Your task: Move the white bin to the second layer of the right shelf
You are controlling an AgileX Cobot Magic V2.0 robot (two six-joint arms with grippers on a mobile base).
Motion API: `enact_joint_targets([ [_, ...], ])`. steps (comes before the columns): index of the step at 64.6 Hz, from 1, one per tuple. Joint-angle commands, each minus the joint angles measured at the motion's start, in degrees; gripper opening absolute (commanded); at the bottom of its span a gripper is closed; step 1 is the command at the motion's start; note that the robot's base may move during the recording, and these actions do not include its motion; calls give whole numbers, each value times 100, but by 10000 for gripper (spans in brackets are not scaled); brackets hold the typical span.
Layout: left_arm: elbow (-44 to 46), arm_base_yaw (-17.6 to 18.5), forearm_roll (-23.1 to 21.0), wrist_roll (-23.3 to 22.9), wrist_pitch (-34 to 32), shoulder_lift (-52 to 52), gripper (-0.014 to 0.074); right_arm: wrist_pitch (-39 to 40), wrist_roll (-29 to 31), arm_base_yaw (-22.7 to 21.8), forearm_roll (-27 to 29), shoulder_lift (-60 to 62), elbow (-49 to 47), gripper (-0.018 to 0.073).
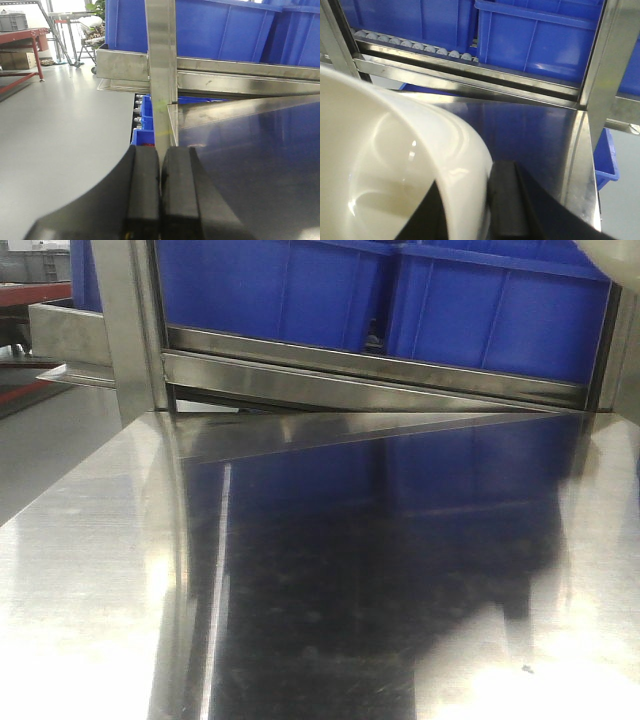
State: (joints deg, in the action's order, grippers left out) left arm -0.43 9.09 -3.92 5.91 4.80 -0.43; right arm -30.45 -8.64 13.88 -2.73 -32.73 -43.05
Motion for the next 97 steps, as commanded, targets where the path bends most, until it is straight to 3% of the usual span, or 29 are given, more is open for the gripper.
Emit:
enact_joint_targets([
  [1, -211, 25, -31, -20, -480, -80, 85, 598, 13, -32, -33, 17, -186, 48],
  [97, -211, 25, -31, -20, -480, -80, 85, 598, 13, -32, -33, 17, -186, 48],
])
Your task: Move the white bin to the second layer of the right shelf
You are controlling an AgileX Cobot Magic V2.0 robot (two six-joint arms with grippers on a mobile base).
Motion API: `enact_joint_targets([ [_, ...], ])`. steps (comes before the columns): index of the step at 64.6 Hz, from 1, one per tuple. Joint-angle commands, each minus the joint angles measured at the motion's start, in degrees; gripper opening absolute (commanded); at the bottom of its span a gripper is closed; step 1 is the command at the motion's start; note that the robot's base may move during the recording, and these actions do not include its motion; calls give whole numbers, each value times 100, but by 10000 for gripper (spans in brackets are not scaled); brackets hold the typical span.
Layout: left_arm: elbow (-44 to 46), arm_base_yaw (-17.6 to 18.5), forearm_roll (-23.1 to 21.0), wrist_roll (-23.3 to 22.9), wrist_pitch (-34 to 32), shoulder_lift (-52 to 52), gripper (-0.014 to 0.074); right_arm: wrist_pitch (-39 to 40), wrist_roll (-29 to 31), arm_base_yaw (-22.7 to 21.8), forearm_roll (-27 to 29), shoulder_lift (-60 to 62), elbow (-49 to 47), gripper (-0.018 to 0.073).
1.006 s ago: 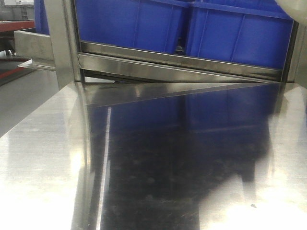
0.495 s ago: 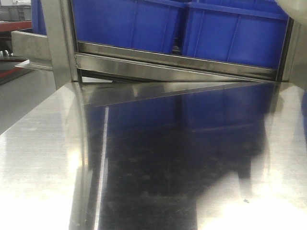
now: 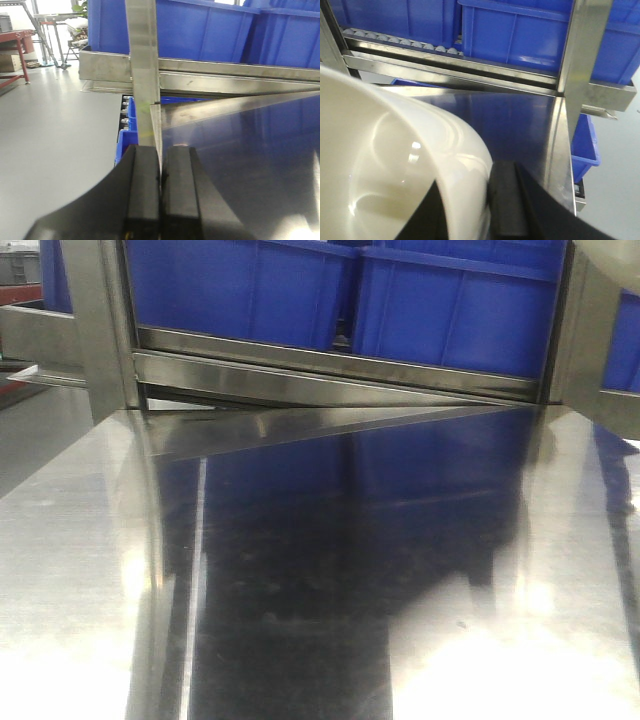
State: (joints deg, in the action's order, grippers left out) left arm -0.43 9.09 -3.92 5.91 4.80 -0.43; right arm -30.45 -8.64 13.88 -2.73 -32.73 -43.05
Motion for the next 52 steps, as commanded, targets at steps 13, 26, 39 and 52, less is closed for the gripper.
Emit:
enact_joint_targets([
  [13, -211, 25, -31, -20, -480, -80, 85, 598, 13, -32, -33, 17, -186, 48],
  [26, -211, 25, -31, -20, -480, -80, 85, 598, 13, -32, -33, 17, -186, 48],
  [39, -211, 25, -31, -20, -480, -80, 85, 598, 13, -32, -33, 17, -186, 48],
  [52, -211, 25, -31, -20, -480, -80, 85, 598, 13, -32, -33, 17, -186, 48],
])
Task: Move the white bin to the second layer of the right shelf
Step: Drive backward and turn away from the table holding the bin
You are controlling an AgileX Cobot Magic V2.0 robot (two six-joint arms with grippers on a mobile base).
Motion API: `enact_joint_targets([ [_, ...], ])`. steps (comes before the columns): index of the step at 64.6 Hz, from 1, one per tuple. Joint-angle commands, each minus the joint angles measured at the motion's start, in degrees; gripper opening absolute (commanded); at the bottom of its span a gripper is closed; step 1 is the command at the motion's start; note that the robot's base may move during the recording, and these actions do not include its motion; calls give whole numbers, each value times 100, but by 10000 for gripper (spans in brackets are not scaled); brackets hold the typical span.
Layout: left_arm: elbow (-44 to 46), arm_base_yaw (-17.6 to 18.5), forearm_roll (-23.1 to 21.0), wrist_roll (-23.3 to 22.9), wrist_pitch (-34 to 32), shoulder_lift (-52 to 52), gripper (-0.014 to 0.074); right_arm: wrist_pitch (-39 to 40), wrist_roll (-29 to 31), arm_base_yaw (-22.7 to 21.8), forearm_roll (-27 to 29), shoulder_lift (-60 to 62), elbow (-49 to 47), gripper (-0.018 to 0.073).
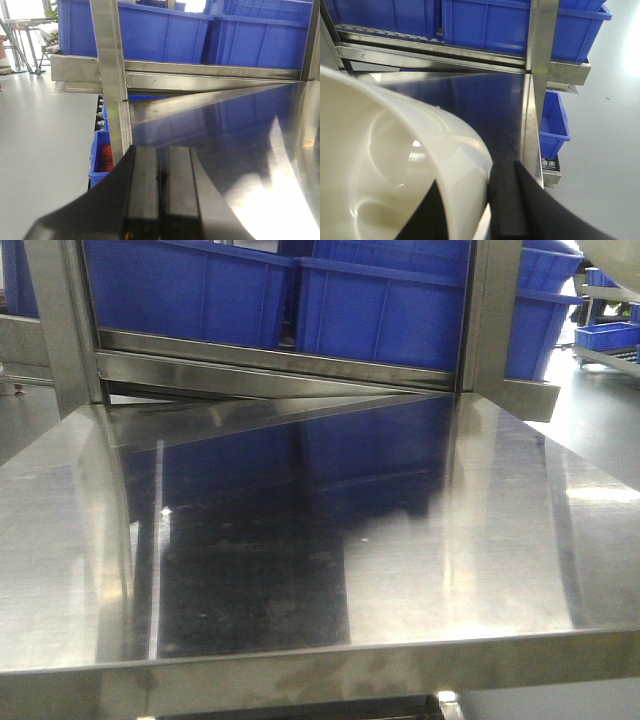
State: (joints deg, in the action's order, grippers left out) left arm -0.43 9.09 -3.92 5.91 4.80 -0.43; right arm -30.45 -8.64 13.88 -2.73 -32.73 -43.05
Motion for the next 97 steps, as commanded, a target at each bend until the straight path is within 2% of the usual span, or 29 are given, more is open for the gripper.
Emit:
enact_joint_targets([
  [1, -211, 25, -31, -20, -480, -80, 85, 598, 13, -32, -33, 17, -186, 48],
  [97, -211, 25, -31, -20, -480, -80, 85, 573, 13, -32, -33, 17, -186, 48],
])
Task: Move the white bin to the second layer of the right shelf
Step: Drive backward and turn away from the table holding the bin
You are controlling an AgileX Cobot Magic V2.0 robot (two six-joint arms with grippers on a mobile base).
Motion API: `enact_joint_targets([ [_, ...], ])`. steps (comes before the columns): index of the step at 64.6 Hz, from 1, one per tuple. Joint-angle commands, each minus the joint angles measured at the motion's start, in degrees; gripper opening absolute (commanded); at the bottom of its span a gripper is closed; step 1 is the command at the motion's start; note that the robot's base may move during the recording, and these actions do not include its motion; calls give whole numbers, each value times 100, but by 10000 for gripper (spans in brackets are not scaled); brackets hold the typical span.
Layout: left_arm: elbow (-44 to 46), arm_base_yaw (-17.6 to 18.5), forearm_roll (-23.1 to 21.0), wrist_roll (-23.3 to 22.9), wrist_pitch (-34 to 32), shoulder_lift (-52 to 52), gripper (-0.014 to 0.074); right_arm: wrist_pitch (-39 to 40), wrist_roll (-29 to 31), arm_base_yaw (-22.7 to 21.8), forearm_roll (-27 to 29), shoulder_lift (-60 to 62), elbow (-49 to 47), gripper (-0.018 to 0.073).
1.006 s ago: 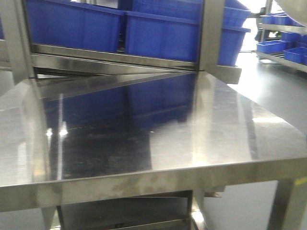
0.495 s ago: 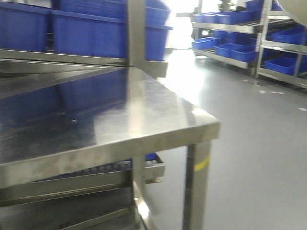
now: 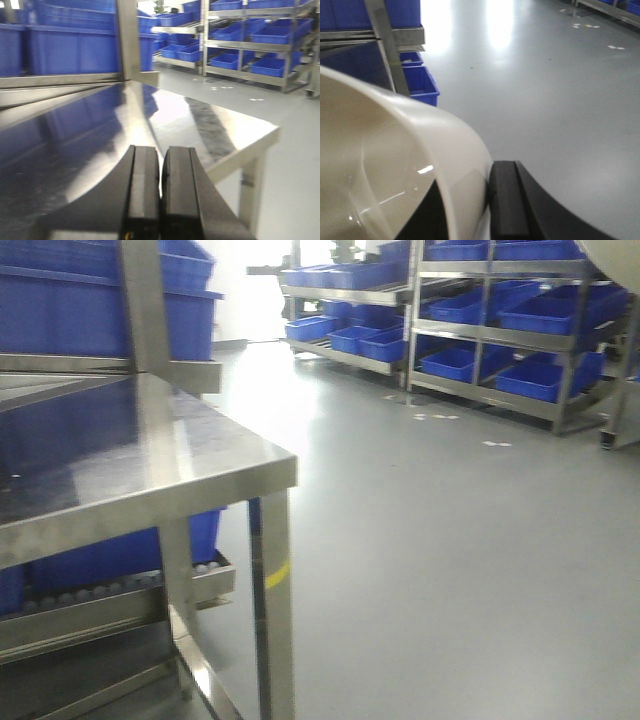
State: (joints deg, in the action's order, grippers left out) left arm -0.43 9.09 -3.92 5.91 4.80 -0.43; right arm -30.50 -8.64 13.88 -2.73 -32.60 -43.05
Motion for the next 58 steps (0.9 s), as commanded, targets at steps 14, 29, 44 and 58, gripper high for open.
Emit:
enact_joint_targets([
  [14, -211, 25, -31, -20, -480, -80, 85, 578, 13, -32, -33, 4, -186, 48],
  [29, -211, 25, -31, -20, -480, -80, 85, 578, 13, -32, -33, 4, -186, 48],
  [44, -211, 25, -31, -20, -480, -80, 85, 578, 13, -32, -33, 4, -186, 48],
  [58, -211, 25, -31, -20, -480, -80, 85, 578, 13, -32, -33, 4, -186, 48],
])
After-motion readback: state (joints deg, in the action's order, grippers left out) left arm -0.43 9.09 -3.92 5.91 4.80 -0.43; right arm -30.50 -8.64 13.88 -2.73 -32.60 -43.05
